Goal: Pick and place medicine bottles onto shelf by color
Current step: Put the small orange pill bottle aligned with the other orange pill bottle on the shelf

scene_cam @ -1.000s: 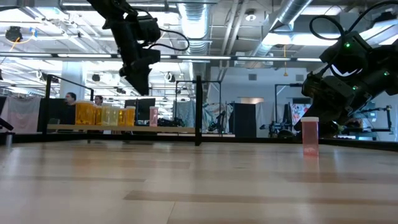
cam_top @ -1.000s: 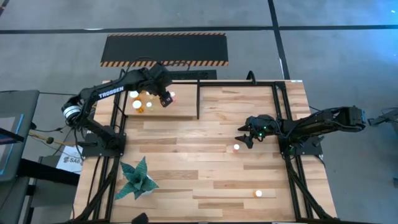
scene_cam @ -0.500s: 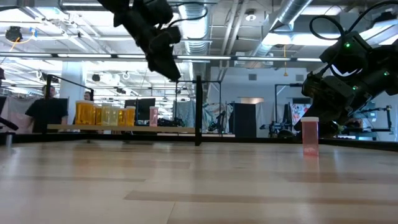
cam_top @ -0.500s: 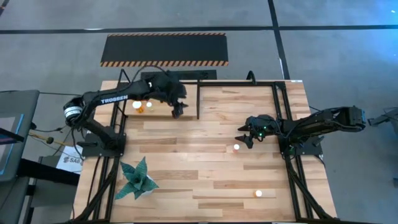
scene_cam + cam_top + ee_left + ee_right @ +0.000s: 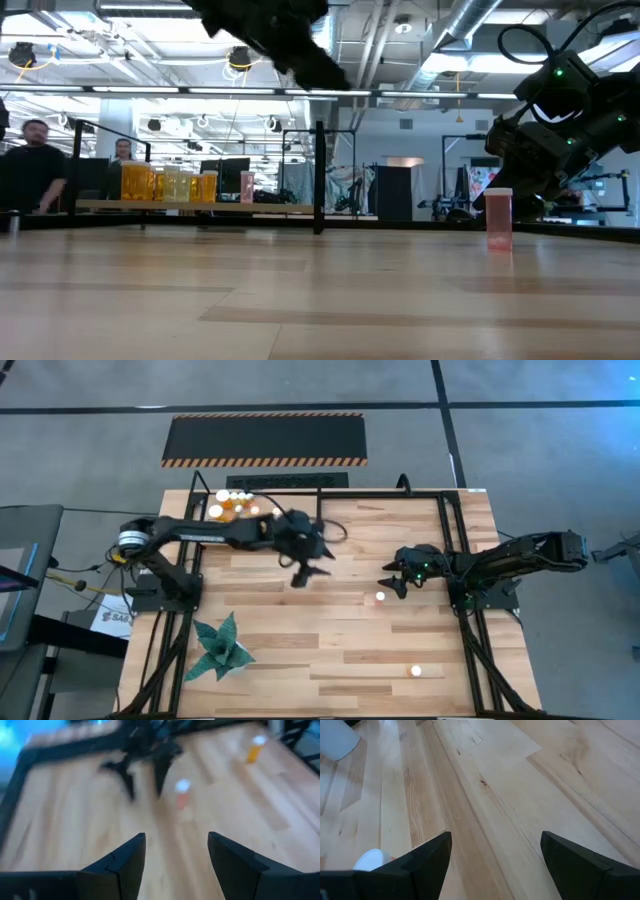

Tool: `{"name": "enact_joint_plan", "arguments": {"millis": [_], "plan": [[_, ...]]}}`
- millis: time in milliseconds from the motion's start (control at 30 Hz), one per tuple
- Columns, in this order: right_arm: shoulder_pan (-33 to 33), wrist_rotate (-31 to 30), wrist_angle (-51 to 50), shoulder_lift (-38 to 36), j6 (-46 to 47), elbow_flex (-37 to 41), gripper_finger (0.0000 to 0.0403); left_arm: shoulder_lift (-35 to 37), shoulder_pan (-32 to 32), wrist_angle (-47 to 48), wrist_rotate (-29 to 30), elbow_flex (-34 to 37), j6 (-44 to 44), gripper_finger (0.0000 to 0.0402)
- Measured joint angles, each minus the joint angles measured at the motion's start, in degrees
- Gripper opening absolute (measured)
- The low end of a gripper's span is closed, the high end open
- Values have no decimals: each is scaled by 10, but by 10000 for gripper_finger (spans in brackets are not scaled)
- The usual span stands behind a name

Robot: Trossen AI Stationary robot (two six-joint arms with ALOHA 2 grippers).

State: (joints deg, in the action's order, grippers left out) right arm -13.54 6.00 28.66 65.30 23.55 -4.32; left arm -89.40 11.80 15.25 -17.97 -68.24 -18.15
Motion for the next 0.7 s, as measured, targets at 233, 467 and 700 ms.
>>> {"name": "enact_joint_plan", "arguments": {"millis": [233,467,700], "plan": [[0,0,-1,0,0,0,327,-109,-55,-126,-10,1,4,204],[0,0,-1,0,0,0,327,-148,-97,-209,4,1,26,204],[0,0,0,0,0,0,327,-148,-135,-215,7,1,29,204]]}}
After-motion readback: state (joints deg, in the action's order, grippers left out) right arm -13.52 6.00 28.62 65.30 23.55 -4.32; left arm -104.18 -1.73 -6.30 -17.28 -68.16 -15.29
